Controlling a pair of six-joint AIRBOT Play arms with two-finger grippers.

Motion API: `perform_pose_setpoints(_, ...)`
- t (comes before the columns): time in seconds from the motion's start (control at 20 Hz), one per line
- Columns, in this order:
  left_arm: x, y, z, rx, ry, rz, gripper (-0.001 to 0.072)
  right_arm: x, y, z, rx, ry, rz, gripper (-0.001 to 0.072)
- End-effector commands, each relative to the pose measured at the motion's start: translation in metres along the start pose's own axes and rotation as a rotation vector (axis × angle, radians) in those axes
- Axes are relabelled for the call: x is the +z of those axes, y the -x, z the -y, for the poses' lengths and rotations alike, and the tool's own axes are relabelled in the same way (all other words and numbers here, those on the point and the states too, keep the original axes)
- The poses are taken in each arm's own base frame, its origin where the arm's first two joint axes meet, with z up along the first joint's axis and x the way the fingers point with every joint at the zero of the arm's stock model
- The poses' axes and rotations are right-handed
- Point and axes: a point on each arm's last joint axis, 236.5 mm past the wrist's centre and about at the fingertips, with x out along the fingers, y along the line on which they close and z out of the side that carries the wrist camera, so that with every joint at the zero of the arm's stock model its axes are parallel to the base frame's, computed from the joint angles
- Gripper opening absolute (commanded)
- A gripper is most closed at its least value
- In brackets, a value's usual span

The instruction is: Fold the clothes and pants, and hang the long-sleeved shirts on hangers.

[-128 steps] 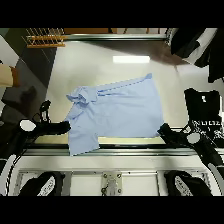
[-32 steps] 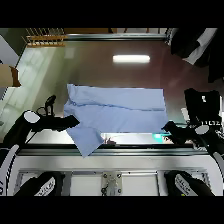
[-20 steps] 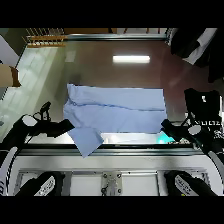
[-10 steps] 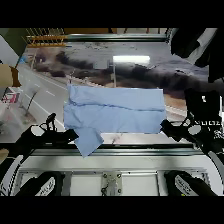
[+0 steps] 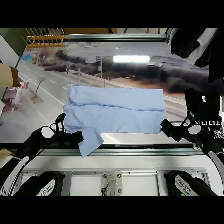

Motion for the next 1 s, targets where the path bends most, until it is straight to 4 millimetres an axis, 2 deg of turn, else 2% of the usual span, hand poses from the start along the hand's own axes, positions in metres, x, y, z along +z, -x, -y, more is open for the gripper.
perform_pose_setpoints(0.0,0.006,0.0,0.002,-0.001,0.014,0.028,0.0008,-0.002,0.002,-0.002,0.003,0.004,-0.015,0.0012)
perform_pose_setpoints(0.15,0.004,0.017,-0.015,0.029,0.036,-0.026,0.0008,-0.002,0.014,-0.01,-0.009,0.07,-0.051,0.0012)
perform_pose_setpoints(0.3,-0.012,0.048,-0.031,0.077,-0.019,-0.046,0.0007,-0.01,0.037,0.01,-0.134,0.23,-0.136,0.0011)
perform_pose_setpoints(0.45,-0.036,0.076,-0.022,0.035,-0.037,-0.066,0.0008,-0.021,0.063,0.032,-0.26,0.318,-0.244,0.0011)
perform_pose_setpoints(0.6,-0.049,0.089,-0.004,-0.024,-0.06,-0.056,0.0007,-0.025,0.081,0.029,-0.28,0.351,-0.307,0.0011)
perform_pose_setpoints(0.7,-0.045,0.097,0.0,-0.026,-0.076,-0.025,0.0007,-0.019,0.089,0.021,-0.276,0.358,-0.301,0.0011)
perform_pose_setpoints(0.8,-0.029,0.109,0.008,-0.029,-0.09,0.002,0.0007,-0.007,0.094,0.011,-0.266,0.367,-0.275,0.0011)
perform_pose_setpoints(0.95,0.011,0.12,0.019,-0.028,-0.13,0.027,0.0007,0.013,0.095,-0.003,-0.257,0.373,-0.253,0.0011)
